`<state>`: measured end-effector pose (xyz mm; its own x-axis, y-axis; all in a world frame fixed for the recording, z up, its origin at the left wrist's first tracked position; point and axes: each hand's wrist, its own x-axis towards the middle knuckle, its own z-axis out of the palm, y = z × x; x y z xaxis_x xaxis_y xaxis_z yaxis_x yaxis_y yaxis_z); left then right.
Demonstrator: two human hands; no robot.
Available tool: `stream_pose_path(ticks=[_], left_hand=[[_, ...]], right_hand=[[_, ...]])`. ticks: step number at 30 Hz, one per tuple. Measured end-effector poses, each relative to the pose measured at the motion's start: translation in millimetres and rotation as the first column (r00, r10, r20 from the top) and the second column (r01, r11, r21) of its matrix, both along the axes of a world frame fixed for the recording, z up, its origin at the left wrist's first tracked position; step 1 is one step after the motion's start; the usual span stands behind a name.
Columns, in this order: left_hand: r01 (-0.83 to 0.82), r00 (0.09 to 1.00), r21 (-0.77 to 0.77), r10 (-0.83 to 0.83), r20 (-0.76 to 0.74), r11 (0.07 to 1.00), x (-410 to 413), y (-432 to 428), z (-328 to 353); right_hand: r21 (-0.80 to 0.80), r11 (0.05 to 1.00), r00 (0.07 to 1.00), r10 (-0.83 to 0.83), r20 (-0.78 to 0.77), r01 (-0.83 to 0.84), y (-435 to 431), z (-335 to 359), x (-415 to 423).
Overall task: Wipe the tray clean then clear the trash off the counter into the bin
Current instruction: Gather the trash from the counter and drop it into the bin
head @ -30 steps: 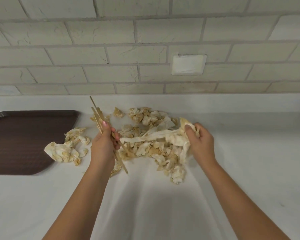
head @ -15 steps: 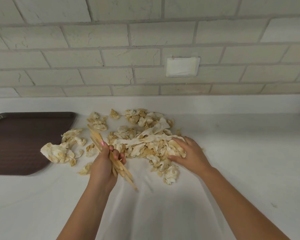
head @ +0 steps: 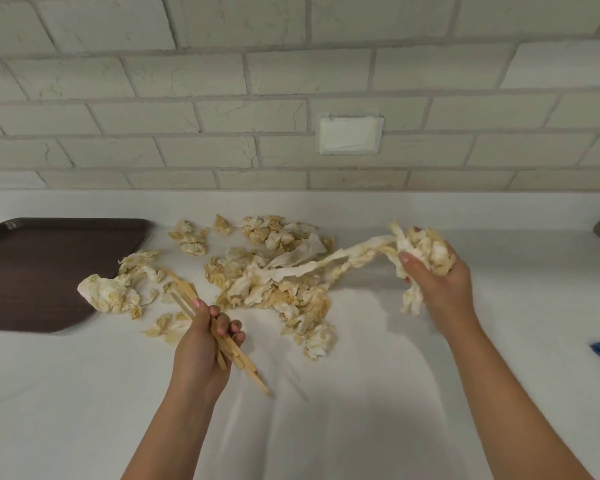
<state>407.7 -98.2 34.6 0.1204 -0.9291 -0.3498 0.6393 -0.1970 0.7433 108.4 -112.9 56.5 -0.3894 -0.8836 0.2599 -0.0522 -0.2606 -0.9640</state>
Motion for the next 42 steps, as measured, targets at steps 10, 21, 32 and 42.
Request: stream_pose_path(ticks=[10, 21, 32, 42], left_hand=[[0.102, 0.995, -0.022, -0.103, -0.01, 0.995, -72, 17, 5], [0.259, 0.959, 0.033, -0.261, 0.107, 0.965, -92, 43, -7], [0.363, 0.916, 0.098, -0.374, 0.144, 0.927, -71, 44, -9], [0.498, 0.809, 0.12, -0.51, 0.292, 0.859, -80, 27, -8]], right_hand=[[-0.166, 0.983, 0.985, 0.106, 0.135, -0.083, 49, 69, -60], [0.439, 0.898, 0.698, 0.308, -0.646, 0.01, 45, -62, -42], [0.452, 0.892, 0.509, 0.39, -0.768, -0.001, 18, -73, 7], [0.108, 0.933, 0.804, -0.234, -0.546, 0.344, 91, -41, 3]])
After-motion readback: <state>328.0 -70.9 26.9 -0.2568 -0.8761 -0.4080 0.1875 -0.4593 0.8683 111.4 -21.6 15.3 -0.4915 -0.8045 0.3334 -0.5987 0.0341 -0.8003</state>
